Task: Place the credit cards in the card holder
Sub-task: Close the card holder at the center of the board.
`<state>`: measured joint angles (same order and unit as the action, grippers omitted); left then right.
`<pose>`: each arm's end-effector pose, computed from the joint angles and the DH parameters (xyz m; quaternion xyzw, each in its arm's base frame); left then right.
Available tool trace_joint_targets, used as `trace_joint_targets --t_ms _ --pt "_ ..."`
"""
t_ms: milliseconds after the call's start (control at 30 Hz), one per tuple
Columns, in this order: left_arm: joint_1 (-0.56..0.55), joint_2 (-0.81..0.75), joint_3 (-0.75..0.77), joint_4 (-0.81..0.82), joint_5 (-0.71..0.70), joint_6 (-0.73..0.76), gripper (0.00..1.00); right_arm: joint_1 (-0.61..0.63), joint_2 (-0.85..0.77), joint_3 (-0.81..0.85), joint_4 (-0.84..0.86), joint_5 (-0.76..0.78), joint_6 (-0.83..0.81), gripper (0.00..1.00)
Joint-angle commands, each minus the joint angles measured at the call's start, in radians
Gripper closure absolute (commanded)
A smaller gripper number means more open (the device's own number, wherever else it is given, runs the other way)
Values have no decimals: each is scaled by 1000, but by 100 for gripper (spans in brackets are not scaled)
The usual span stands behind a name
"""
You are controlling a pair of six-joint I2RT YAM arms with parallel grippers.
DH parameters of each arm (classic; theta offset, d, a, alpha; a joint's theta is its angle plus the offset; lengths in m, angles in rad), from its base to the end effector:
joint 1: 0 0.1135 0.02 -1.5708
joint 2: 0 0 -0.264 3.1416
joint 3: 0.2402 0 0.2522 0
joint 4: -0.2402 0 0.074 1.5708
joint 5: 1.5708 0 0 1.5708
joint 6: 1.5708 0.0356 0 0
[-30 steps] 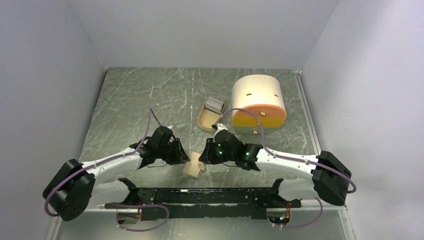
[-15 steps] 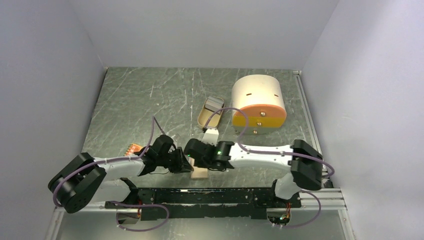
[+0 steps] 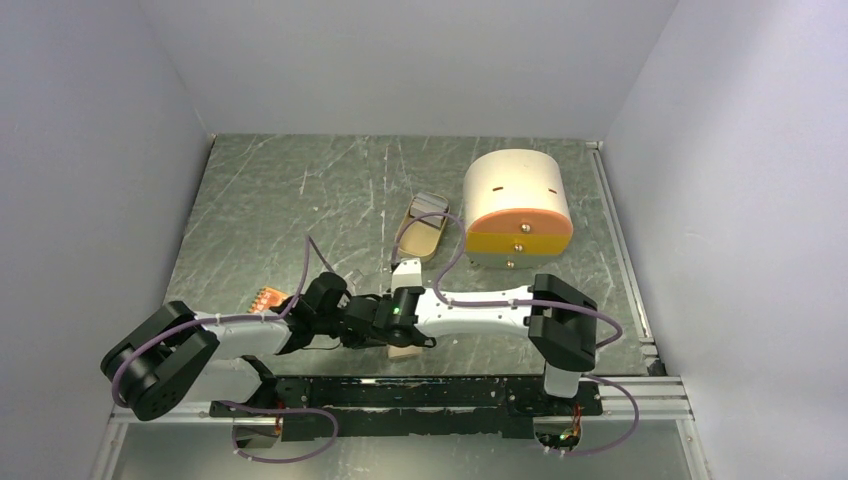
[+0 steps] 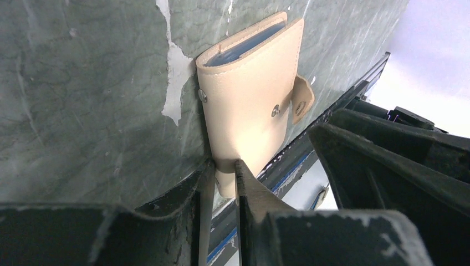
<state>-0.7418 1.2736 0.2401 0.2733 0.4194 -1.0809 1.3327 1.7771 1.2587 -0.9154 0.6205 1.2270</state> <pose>0.1353 -0.1436 0.1128 -0.0708 0.8998 -0.4220 0.0851 0.0981 0.3164 0.2006 -0.0293 0.9498 -0.0249 0.3105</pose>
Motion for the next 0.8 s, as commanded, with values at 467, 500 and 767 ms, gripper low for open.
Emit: trace_joint_targets --t_ms 467,500,767 --pt "-7 7 16 14 5 12 75 -2 79 27 23 43 -69 65" --pt "-7 6 17 11 3 12 76 -1 80 26 30 39 -72 64" --pt "-6 -3 18 -2 -5 15 76 -3 89 26 -11 71 -60 85"
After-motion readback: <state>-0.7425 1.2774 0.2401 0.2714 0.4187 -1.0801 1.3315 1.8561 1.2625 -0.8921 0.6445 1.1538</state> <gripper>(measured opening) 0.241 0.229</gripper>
